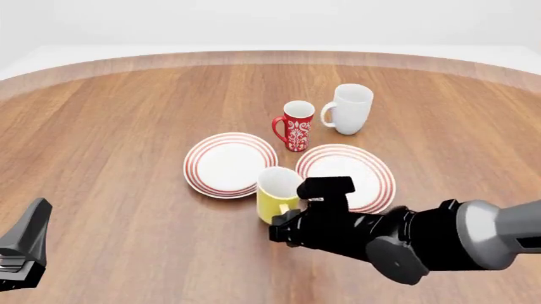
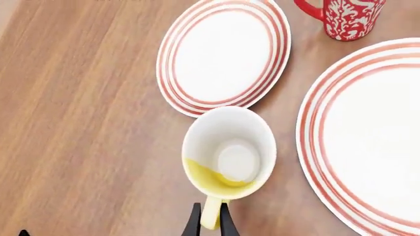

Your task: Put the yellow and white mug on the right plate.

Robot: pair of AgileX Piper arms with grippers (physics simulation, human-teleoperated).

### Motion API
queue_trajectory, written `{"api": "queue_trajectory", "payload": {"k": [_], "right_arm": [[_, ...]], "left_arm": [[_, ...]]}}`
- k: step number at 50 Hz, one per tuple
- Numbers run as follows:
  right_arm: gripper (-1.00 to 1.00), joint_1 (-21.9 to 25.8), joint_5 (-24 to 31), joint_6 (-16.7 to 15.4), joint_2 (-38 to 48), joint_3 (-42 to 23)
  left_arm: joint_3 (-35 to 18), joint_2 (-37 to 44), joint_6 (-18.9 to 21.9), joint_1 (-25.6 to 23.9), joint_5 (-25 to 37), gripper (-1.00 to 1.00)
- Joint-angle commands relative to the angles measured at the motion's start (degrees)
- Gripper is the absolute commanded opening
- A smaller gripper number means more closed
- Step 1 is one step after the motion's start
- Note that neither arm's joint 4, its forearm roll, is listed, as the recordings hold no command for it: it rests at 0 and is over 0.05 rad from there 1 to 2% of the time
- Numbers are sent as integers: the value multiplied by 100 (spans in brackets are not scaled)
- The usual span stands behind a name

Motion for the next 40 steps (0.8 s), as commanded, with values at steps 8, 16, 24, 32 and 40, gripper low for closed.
{"api": "queue_trajectory", "payload": {"k": [8,16,24,32,40], "right_arm": [[-100,-170,485,-244,-424,-147],[-100,-303,739,-454,-630,-271],[-100,-501,926,-669,-809,-326],[-100,-747,1022,-898,-947,-317],[-100,-1041,1060,-1140,-1007,-321]], "left_arm": [[0,0,0,0,0,100],[0,0,0,0,0,100],[0,0,0,0,0,100],[0,0,0,0,0,100],[0,0,0,0,0,100]]}}
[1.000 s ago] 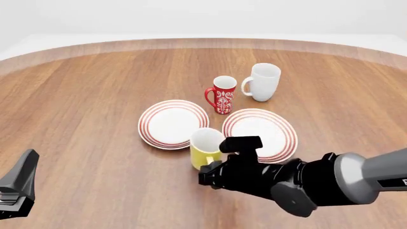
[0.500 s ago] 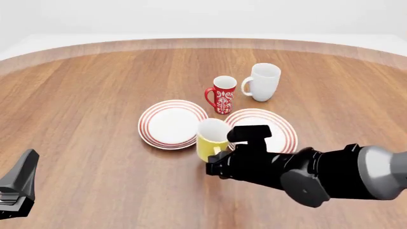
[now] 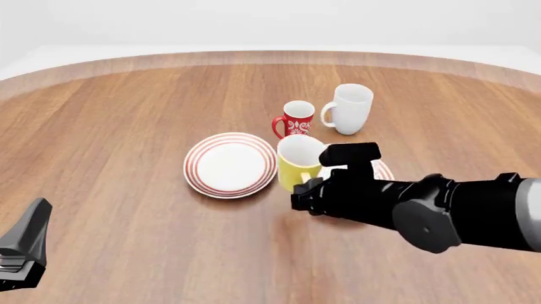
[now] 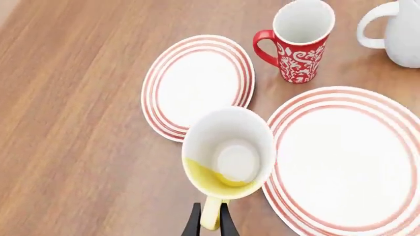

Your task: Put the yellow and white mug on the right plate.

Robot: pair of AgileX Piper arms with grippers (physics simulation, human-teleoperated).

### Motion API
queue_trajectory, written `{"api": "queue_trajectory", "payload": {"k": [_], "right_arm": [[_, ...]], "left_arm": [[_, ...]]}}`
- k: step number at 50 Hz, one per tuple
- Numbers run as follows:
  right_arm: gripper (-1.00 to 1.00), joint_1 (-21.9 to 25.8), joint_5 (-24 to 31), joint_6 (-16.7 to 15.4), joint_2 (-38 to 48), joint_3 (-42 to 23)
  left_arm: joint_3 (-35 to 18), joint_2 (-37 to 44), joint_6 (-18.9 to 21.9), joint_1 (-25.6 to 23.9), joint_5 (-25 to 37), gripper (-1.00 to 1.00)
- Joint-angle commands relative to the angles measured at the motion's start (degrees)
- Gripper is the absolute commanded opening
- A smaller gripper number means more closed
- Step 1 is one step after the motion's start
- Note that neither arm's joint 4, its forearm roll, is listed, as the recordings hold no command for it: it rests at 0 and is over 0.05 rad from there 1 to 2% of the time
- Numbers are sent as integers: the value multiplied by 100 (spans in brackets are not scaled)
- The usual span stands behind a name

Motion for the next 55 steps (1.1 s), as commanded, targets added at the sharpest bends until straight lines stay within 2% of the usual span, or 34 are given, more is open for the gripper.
{"api": "queue_trajectory", "payload": {"k": [1,27,55], "right_arm": [[-100,-373,88,-267,-151,-25],[-100,-1210,-207,-753,-109,134],[-100,-1597,-602,-961,219,155]], "left_arm": [[0,0,0,0,0,100],[0,0,0,0,0,100],[0,0,0,0,0,100]]}}
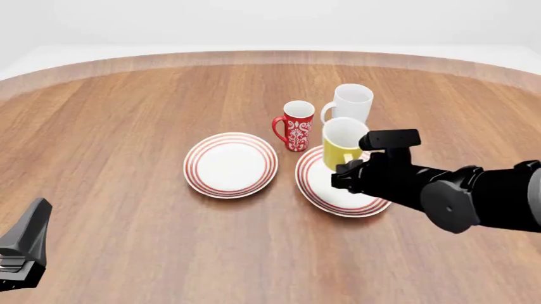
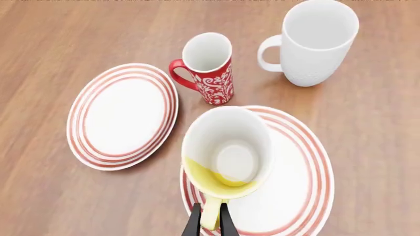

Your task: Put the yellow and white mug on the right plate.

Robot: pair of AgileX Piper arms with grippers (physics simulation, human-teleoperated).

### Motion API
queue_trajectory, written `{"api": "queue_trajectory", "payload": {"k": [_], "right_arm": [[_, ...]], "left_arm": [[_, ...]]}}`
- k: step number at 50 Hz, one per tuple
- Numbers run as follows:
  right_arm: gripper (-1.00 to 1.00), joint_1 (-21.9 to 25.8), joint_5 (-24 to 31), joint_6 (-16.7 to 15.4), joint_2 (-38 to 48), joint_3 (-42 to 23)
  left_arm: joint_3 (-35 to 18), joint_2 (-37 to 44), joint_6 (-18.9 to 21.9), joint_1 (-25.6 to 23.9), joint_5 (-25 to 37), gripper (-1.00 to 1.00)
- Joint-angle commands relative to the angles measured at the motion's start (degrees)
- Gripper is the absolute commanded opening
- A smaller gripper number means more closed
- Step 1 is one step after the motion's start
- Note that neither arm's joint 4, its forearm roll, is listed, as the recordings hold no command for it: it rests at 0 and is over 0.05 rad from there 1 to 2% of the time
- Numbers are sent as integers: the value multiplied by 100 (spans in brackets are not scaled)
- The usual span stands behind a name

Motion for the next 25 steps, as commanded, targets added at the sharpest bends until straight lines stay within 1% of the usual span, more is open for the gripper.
{"api": "queue_trajectory", "payload": {"k": [1,25], "right_arm": [[-100,-166,-158,-39,129,-18],[-100,-206,-331,-53,342,-39]], "left_arm": [[0,0,0,0,0,100],[0,0,0,0,0,100]]}}
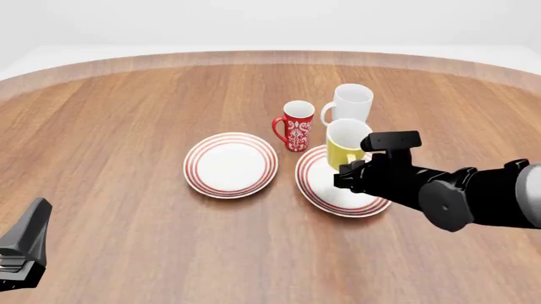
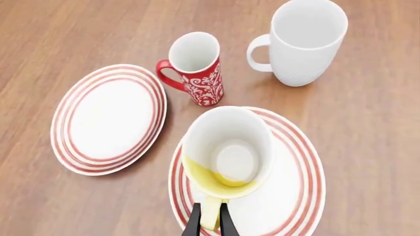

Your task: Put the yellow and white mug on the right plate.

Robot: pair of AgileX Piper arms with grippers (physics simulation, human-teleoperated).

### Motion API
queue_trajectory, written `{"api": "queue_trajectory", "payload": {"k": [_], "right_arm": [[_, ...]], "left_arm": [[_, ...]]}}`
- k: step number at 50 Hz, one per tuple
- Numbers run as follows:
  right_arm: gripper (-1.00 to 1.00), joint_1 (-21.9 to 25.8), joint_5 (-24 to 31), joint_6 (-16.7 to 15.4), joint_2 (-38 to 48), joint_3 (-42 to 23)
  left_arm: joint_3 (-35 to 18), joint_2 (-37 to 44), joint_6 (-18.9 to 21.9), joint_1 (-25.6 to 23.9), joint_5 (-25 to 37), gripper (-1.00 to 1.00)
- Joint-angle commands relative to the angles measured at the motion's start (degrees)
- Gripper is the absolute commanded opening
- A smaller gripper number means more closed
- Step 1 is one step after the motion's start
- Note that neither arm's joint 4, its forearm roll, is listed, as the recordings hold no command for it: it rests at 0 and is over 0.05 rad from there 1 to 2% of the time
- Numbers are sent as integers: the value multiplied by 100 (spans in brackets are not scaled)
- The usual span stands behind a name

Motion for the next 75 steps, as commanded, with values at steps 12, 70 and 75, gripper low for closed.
{"api": "queue_trajectory", "payload": {"k": [12,70,75], "right_arm": [[-100,-22,-305,91,231,57],[100,50,310,248,-1271,764],[100,56,558,273,-1755,888]], "left_arm": [[0,0,0,0,0,100],[0,0,0,0,0,100],[0,0,0,0,0,100]]}}
